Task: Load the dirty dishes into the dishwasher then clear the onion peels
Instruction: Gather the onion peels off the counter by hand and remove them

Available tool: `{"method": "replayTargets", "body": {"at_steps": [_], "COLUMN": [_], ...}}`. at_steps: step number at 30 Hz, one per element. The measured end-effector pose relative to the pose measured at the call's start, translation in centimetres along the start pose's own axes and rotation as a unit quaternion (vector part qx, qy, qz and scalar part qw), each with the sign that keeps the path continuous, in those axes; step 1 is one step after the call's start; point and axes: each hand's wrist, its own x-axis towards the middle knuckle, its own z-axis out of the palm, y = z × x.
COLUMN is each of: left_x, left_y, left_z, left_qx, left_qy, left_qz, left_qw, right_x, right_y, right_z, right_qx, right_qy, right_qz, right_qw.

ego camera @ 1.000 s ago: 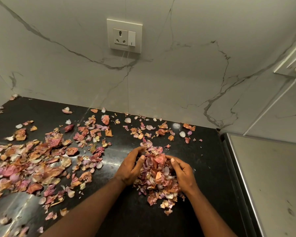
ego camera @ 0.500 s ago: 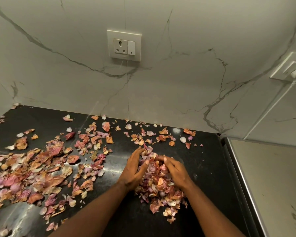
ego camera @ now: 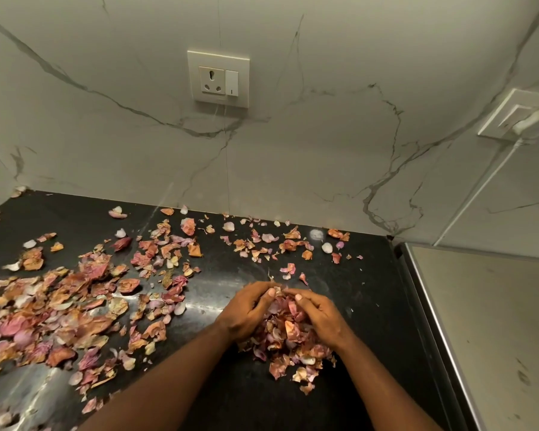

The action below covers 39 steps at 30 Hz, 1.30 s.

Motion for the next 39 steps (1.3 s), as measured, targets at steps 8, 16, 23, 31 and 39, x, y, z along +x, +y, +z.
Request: {"method": "replayTargets", "body": {"at_steps": [8, 16, 23, 31, 39], "left_x": [-3.7, -4.1, -3.5, -3.9, -6.0], "left_y": [2.0, 5.6, 7.7, 10.4, 13.5], "left_z": [3.0, 7.3, 7.6, 6.7, 5.7], "left_qx": [0.032, -0.233, -0.443, -0.477, -0.485], "left_qy": [0.083, 0.277, 0.309, 0.34, 0.422], "left_qz": [-0.003, -0.066, -0.162, -0.158, -0.148], "left_qw": [0.996, 0.93, 0.826, 0.795, 0.751], "right_x": [-4.2, -3.6, -3.3, -4.1, -4.8], "right_y": [1.5, -2.8, -5.4, -6.4, -7.7], "right_z": [4.4, 8.5, 8.2, 7.3, 7.2], "right_qx": [-0.111, 0.246, 0.511, 0.557, 0.563], "right_qy": [0.121, 0.261, 0.274, 0.231, 0.161], "right_qz": [-0.012, 0.034, 0.115, 0.094, 0.067], "right_qw": [0.986, 0.933, 0.806, 0.792, 0.808]}}
